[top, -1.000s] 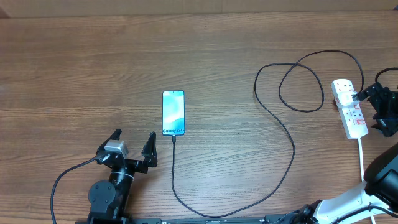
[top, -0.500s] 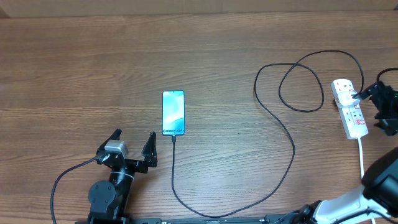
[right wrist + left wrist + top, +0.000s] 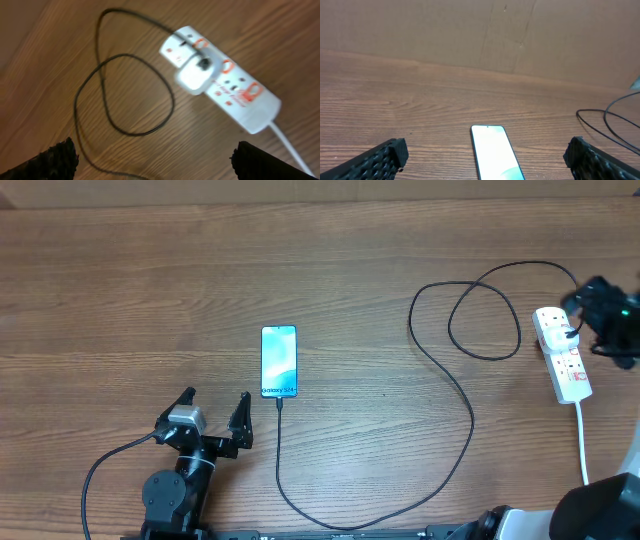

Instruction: Plug charger to phone and switch on socket

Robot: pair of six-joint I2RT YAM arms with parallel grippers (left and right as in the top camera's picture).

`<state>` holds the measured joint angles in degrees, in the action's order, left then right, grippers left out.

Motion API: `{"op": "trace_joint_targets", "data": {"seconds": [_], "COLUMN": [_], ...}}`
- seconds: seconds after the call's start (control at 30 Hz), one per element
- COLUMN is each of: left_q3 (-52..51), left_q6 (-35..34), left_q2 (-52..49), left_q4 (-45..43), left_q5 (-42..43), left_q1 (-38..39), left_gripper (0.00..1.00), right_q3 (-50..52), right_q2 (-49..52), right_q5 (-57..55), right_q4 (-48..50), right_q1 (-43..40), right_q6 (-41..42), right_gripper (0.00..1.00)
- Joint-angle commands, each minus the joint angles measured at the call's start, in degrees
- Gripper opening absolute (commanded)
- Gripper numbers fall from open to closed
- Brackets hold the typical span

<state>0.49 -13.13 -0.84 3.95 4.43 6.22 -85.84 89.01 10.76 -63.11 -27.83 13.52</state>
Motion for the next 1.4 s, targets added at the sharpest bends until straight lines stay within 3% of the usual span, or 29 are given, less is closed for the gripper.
{"op": "trace_joint_targets", "data": {"seconds": [0.0,0.5,0.73,0.9,1.13,1.37], "left_q3": [-0.2,-0.2,-0.2,-0.2,-0.2,-0.2], "left_q6": [1.6,1.6,1.6,1.6,1.6,1.6], "left_q2": [0.6,0.6,0.6,0.6,0.6,0.6], "left_q4": [0.2,0.2,0.2,0.2,0.2,0.2], "left_q5": [-0.5,-0.5,-0.5,-0.5,-0.5,-0.5], "left_q1": [-0.6,-0.6,-0.6,-0.6,-0.6,-0.6], "left_gripper": [1.00,0.99,1.00,1.00,1.00,1.00], "right_q3": [0.0,0.0,0.0,0.8,12.0,30.4], "right_q2": [-1.2,-2.8,-4.4,-4.7,-5.3,-6.8], "right_q5": [0.5,0.5,0.4,-1.2,-1.2,0.6], "right_q4": [0.0,0.0,0.6,-1.0,4.0,23.2], "right_q1": [5.3,28.3,30.7,30.8,30.8,30.8], "right_q6": [0.1,0.1,0.1,-6.3,-13.8,-13.8], "right_gripper": [1.00,1.00,1.00,1.00,1.00,1.00]}}
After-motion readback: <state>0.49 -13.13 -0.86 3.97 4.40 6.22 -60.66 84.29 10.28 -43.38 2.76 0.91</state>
